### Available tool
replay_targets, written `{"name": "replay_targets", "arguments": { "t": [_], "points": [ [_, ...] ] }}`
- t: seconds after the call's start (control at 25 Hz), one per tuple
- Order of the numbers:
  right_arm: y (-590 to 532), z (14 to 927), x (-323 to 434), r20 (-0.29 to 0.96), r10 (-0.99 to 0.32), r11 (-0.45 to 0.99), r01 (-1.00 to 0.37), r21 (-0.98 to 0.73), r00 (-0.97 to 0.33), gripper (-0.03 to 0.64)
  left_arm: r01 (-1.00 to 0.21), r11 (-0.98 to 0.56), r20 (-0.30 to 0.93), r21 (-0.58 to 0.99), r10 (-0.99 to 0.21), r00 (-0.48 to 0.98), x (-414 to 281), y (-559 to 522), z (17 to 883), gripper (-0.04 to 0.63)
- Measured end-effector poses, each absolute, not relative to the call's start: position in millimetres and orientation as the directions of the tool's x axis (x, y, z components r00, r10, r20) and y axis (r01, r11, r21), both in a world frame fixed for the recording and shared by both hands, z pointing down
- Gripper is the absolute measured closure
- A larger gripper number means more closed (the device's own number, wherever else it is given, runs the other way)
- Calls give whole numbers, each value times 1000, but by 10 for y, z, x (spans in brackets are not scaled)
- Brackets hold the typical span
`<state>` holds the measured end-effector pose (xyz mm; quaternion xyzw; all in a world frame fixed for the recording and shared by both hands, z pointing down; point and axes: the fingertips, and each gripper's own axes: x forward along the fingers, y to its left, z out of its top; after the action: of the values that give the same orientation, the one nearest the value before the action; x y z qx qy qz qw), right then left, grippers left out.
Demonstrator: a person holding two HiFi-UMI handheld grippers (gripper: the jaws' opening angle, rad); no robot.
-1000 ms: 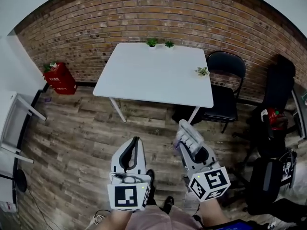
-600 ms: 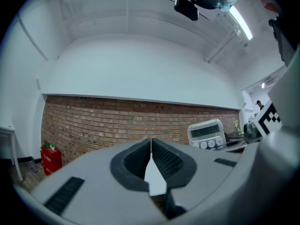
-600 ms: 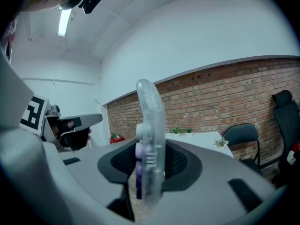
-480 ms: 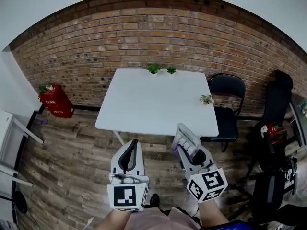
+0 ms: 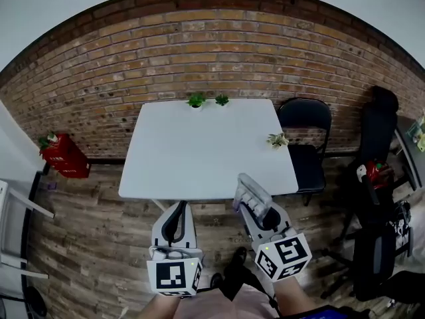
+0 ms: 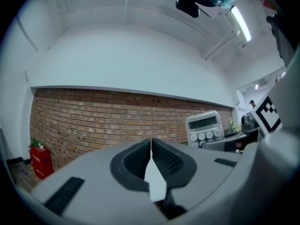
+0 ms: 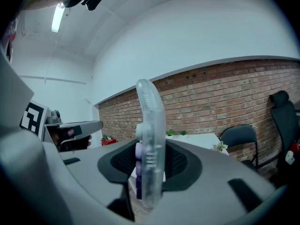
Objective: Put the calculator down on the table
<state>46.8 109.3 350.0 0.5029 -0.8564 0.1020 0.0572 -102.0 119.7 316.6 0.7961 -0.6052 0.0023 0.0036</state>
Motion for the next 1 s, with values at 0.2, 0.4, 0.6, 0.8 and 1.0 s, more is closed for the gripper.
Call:
{"name": "replay_targets", "arguments": {
  "t": [0.2,0.4,0.6,0.8,1.0],
  "points": [
    [765,3638,655,215,-854,453,-881,-138,-473,480,-959,-284,54,-5,-957,284,-839,848,3363,577],
    [237,3791,844,226,-856,434,-884,-172,-464,480,-954,-299,91,-23,-951,295,-663,310,3500,577],
    [-383,3877,1053,237,-847,437,-878,-198,-475,480,-953,-299,104,-51,-951,293,-425,-302,3511,577],
    [-956,3789,1099,222,-835,464,-861,-208,-504,480,-956,-283,102,-77,-956,275,-324,-814,3411,577],
    [-1415,3643,1054,199,-815,513,-837,-191,-545,480,-967,-238,55,-90,-971,234,-334,-1214,3229,577]
  ]
}}
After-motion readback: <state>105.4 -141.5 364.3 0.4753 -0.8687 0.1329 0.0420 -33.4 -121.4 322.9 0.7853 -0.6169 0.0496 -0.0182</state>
